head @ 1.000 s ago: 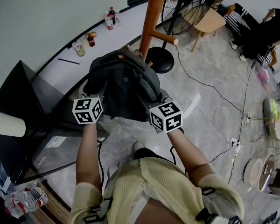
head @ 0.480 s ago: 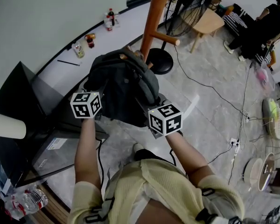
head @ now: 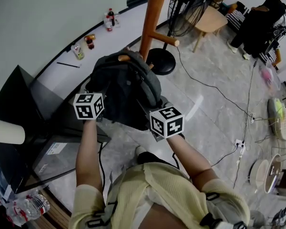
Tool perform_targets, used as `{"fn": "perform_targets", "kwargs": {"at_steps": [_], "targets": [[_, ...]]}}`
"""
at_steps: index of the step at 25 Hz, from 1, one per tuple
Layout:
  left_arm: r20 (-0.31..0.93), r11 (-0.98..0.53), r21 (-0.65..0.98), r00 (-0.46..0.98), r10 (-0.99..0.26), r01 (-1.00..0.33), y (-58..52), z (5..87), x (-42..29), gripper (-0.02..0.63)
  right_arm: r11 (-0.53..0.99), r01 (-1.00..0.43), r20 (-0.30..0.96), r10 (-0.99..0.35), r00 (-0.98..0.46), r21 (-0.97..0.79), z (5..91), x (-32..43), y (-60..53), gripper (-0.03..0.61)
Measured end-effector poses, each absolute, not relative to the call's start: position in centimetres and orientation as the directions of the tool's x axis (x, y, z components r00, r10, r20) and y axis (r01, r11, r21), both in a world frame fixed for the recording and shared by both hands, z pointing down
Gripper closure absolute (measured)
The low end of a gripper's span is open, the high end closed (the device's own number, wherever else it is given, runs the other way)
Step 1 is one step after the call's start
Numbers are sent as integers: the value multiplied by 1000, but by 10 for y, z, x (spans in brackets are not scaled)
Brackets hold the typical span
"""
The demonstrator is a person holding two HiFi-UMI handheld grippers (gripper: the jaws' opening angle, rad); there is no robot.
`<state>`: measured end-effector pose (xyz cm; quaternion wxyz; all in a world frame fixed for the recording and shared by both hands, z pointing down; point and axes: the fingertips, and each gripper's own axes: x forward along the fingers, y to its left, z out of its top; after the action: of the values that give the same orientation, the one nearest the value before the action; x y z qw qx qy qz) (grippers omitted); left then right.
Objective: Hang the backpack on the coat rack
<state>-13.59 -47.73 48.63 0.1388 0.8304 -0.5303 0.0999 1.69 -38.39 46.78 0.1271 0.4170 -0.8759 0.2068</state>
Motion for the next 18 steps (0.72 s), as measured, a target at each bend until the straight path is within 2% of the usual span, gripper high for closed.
{"fn": "perform_targets", "kwargs": {"at_steps": [8,12,18], "targets": [[315,-343,89,353,-881,-935,-476,487,-142,282,573,-789,382,-693,-611,-223,472,24,-388,393],[329,-316,70,321,-888,-946,-471,488,-147,279,543,-809,393,-710,-585,-225,475,35,-390,339],[310,-302,53,303,-901,-952,-462,479,-153,278,509,-840,386,-748,-540,-189,470,48,-385,300]]}}
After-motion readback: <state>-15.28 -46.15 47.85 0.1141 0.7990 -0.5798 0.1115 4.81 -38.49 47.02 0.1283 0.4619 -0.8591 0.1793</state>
